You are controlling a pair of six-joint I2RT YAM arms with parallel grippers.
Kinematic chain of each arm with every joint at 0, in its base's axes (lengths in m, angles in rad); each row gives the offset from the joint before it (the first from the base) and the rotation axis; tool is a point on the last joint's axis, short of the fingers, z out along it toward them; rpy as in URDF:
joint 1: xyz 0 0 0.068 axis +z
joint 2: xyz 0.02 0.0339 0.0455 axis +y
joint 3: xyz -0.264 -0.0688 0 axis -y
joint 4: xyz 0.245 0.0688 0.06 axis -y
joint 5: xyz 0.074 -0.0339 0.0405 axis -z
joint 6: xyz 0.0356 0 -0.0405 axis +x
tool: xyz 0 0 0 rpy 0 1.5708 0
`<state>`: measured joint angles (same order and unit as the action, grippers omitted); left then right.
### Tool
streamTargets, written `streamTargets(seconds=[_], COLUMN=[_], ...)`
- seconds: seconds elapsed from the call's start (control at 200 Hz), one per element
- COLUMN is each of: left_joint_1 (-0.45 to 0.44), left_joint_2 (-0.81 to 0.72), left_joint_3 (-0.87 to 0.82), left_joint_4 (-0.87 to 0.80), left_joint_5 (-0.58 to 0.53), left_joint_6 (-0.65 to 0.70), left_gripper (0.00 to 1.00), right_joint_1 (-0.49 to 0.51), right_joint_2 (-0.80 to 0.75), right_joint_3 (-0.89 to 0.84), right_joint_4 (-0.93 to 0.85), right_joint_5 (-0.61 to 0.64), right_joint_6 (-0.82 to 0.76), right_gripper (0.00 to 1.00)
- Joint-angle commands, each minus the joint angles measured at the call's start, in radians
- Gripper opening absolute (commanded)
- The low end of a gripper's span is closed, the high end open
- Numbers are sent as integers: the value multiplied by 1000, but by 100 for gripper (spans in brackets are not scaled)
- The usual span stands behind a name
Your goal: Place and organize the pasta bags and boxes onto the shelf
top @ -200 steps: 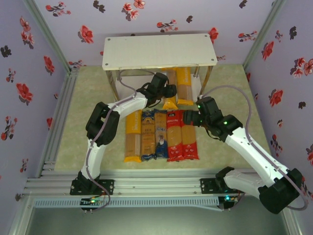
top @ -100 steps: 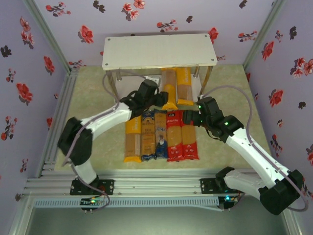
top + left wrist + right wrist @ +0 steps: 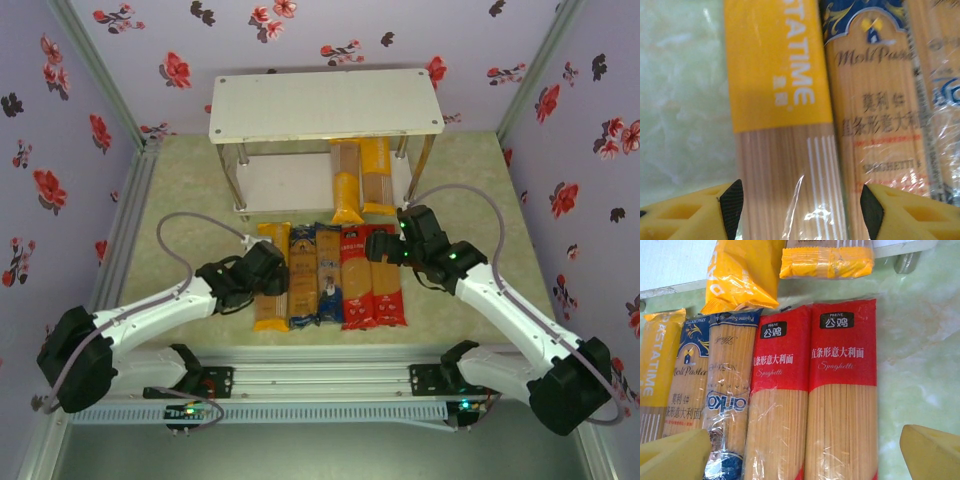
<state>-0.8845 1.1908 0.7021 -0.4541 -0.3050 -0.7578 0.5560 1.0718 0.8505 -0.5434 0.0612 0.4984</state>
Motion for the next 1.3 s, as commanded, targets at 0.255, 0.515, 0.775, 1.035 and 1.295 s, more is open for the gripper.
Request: streamTargets(seconds=[0.255, 0.515, 0.775, 1.035, 1.295], left_joint_1=[13, 45, 61, 74, 81], left_joint_2=[-22, -7, 70, 116, 169], left_joint_3=[-133, -155, -149, -132, -133], left_joint_4=[76, 182, 186, 162, 191], left_joint_5=[42, 122, 150, 141, 163], left_joint_6=[-120, -84, -78, -63, -52], left_gripper=[88, 95, 97, 98, 88], right_joint_1=[-5, -5, -5, -5, -5], right_joint_2=[-2, -14, -18, -28, -25], right_joint_3=[4, 9, 13, 13, 10], right_joint_4=[21, 25, 25, 17, 18], right_joint_5=[-16, -19, -19, -7, -2], right_joint_6=[15, 16, 16, 16, 16], right_gripper=[99, 99, 99, 99, 99])
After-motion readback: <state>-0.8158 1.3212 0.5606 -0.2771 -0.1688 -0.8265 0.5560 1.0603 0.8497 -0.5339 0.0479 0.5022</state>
